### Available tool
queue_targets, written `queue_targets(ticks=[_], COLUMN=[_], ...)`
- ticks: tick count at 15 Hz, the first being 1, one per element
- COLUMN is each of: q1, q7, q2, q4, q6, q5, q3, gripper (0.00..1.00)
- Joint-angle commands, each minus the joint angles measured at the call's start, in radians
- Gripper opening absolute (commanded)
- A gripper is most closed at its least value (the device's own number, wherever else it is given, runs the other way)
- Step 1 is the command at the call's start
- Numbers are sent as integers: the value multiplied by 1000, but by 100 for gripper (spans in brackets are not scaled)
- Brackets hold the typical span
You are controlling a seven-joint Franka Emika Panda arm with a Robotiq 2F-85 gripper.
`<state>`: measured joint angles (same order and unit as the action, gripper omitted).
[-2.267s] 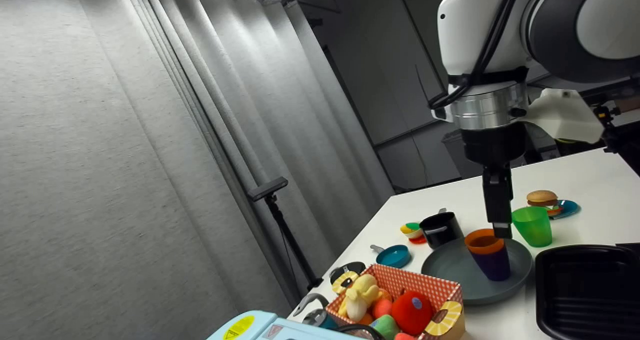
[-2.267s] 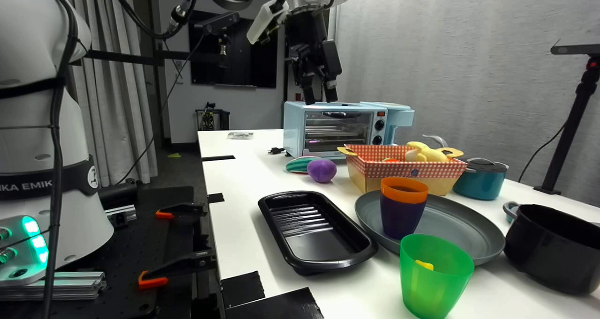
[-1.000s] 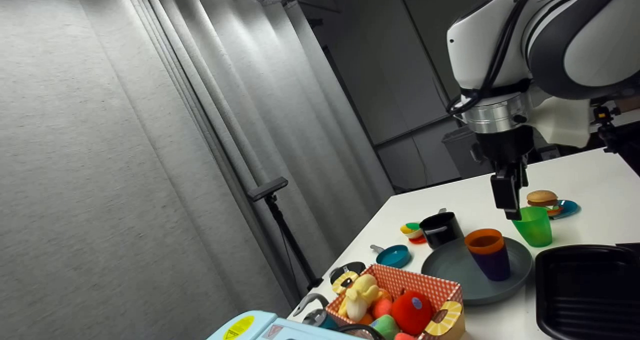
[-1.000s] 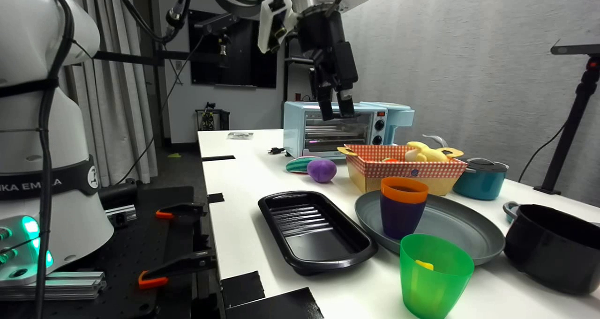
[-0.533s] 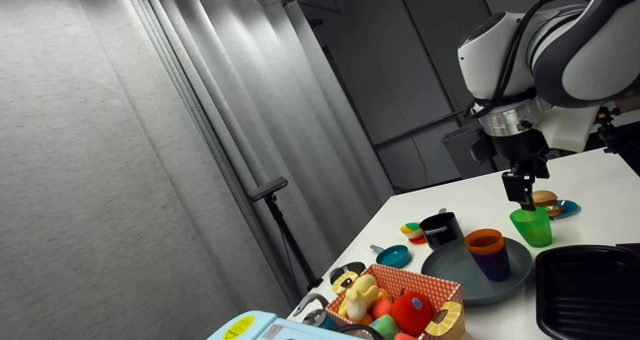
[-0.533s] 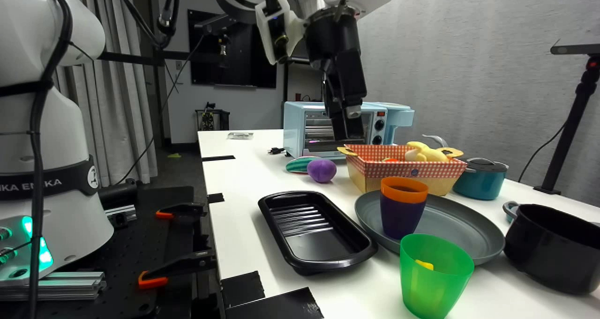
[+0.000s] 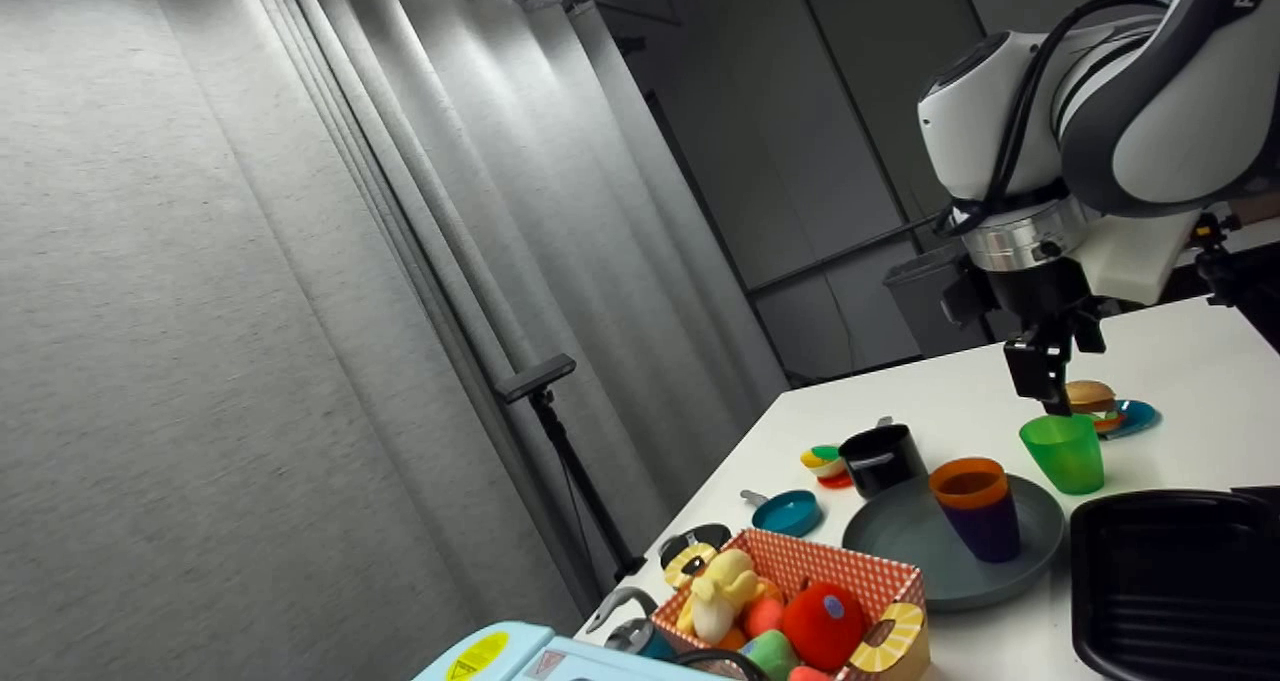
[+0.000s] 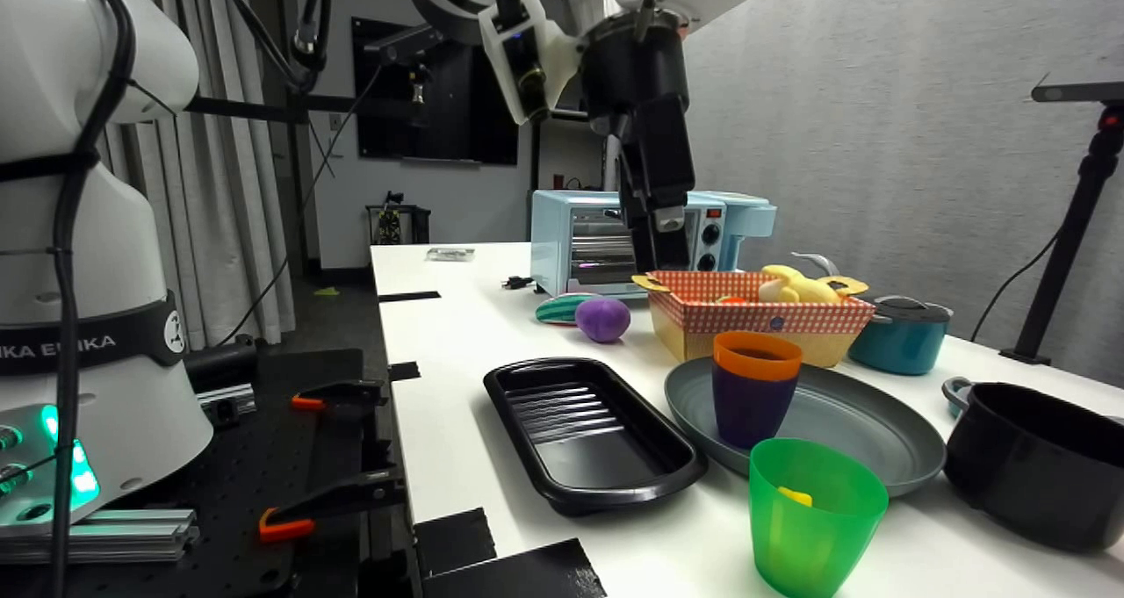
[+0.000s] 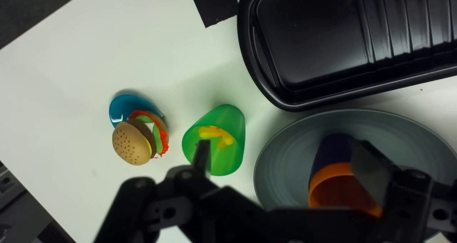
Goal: Put the green cup inside the orange cup
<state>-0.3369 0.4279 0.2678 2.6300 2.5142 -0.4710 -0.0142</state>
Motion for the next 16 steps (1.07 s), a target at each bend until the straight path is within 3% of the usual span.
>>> queue_targets(ticks=[1,8,16], q1=[20,-20,-5], q7=[3,116,306], q2=[1,-94,-265], q4=[-2,-36,-164], q6=[-5,8,36], q5=[-6,-87,-260], q3=[20,27,149], gripper=[100,100,100])
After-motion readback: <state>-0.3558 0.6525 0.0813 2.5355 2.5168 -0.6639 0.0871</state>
